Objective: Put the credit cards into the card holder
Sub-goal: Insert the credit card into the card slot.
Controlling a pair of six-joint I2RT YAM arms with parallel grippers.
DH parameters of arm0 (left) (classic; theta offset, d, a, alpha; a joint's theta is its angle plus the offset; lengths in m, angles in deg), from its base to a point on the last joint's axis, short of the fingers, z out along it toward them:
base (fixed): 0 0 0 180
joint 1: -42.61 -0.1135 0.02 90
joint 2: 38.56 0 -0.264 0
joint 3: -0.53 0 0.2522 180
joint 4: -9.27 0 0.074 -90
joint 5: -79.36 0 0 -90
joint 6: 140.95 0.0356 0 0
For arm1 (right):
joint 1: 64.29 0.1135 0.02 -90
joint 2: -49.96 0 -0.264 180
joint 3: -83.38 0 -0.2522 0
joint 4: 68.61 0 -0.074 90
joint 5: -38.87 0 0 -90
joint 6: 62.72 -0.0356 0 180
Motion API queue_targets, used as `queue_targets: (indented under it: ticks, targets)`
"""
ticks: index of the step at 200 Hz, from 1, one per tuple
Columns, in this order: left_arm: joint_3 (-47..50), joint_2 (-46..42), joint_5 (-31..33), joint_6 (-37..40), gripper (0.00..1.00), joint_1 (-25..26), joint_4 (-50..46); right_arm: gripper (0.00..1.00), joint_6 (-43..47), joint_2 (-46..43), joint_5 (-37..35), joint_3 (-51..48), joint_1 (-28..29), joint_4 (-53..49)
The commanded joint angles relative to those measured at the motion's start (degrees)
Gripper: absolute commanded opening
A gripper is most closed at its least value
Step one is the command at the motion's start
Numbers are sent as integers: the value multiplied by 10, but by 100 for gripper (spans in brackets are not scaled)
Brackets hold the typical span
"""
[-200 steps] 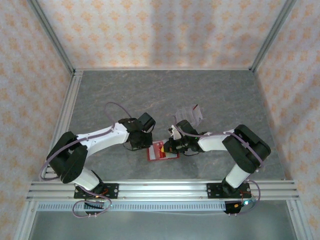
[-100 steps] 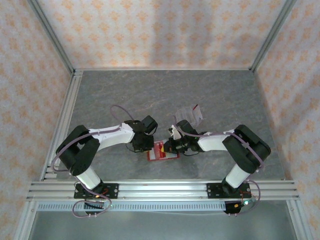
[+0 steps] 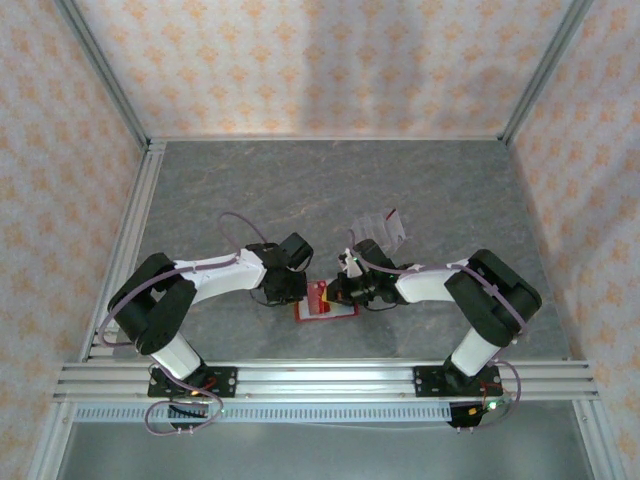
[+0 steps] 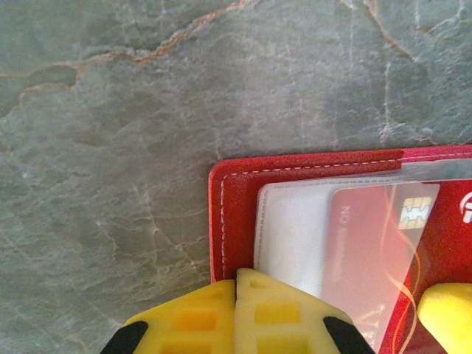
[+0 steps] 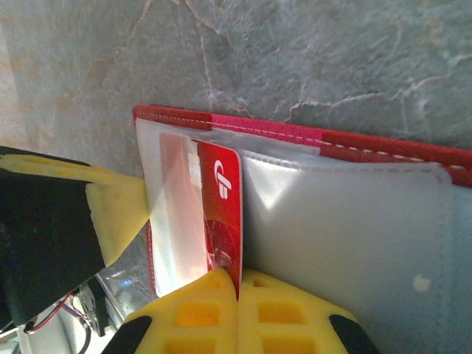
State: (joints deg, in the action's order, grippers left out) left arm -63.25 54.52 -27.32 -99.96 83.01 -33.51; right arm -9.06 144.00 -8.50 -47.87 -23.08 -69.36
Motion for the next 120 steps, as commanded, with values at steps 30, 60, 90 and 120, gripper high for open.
queue_targets:
  ticks: [30, 60, 90, 120]
  targets:
    - [30, 33, -8, 11, 0, 8, -4, 0, -28, 11, -62, -16, 4, 9]
    - [27, 35, -10, 13, 0, 8, -4, 0, -3, 25, -70, 18, 28, -30]
    - [28, 35, -10, 9, 0, 8, -1, 0, 0, 41, -66, 37, 43, -34]
    - [29, 33, -11, 7, 0, 9, 1, 0, 3, 45, -64, 43, 46, -37]
